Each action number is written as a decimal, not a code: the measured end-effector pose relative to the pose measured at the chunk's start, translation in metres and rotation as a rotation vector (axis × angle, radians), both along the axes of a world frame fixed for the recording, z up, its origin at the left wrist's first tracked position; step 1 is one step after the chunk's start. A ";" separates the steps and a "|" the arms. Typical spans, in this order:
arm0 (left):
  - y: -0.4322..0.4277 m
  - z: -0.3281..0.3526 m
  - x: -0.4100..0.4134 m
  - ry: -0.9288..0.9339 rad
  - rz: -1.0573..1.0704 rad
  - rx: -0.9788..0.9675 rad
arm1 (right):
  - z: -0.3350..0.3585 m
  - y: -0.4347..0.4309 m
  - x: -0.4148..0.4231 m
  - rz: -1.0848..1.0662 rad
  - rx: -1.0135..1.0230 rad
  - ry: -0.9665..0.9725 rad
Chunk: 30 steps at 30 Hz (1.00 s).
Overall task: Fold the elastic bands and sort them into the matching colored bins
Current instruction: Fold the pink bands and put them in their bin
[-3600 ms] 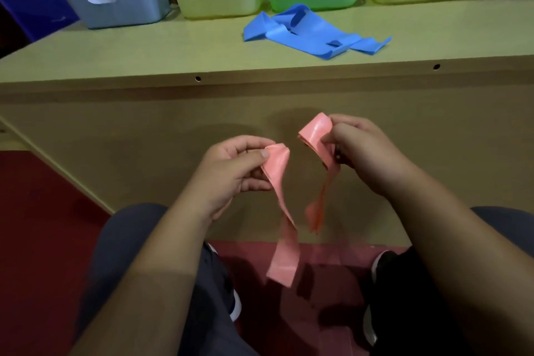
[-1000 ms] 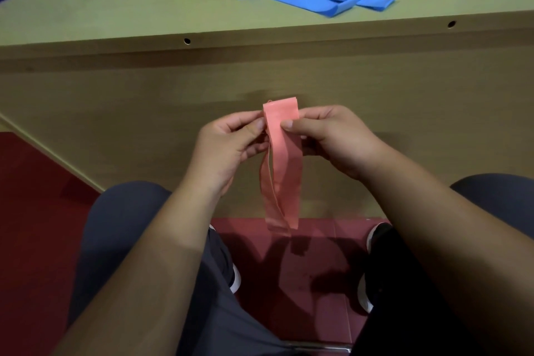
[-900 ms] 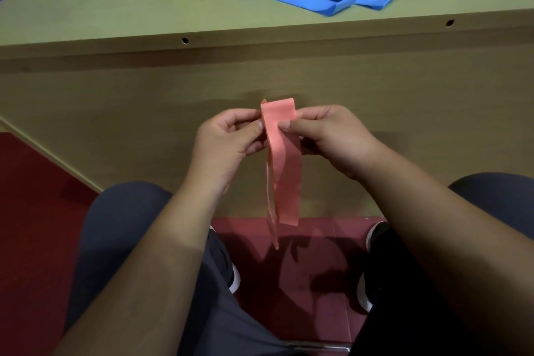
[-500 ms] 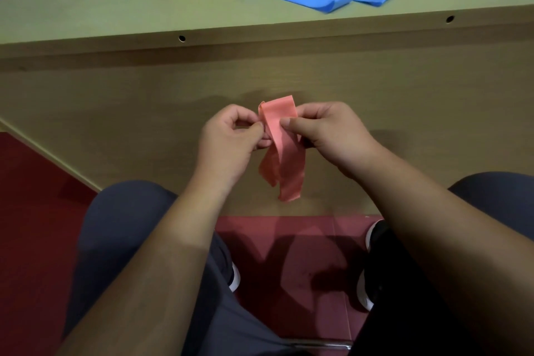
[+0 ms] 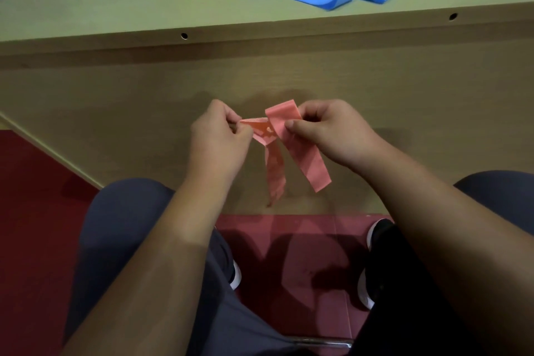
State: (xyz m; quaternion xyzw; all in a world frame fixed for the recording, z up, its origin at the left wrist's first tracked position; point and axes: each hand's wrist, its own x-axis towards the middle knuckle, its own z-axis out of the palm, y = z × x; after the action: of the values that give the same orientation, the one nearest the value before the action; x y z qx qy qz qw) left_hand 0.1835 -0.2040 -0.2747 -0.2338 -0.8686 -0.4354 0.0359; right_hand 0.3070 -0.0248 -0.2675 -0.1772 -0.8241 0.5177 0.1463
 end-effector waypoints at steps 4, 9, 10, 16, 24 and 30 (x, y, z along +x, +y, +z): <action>0.007 0.000 0.000 -0.482 -0.124 0.284 | -0.004 -0.002 -0.002 0.033 -0.086 0.043; 0.012 0.001 0.004 -0.679 -0.295 0.470 | -0.005 -0.002 -0.003 0.053 -0.149 0.118; 0.011 -0.002 0.004 -0.645 -0.320 0.439 | -0.005 -0.001 -0.003 0.048 -0.160 0.128; 0.011 -0.010 -0.002 -0.438 -0.210 0.370 | -0.006 0.001 -0.004 0.042 -0.224 0.199; 0.004 -0.002 -0.018 -0.423 -0.226 0.326 | -0.005 0.006 -0.005 0.034 -0.386 0.280; -0.003 0.005 -0.018 -0.633 -0.391 0.384 | -0.007 0.010 -0.002 0.102 -0.302 0.198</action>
State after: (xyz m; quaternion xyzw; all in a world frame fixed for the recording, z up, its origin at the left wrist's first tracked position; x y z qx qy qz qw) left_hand 0.1659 -0.2071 -0.2697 -0.2380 -0.6791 -0.6383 -0.2734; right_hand 0.3051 -0.0149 -0.2745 -0.1035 -0.7264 0.6573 0.1720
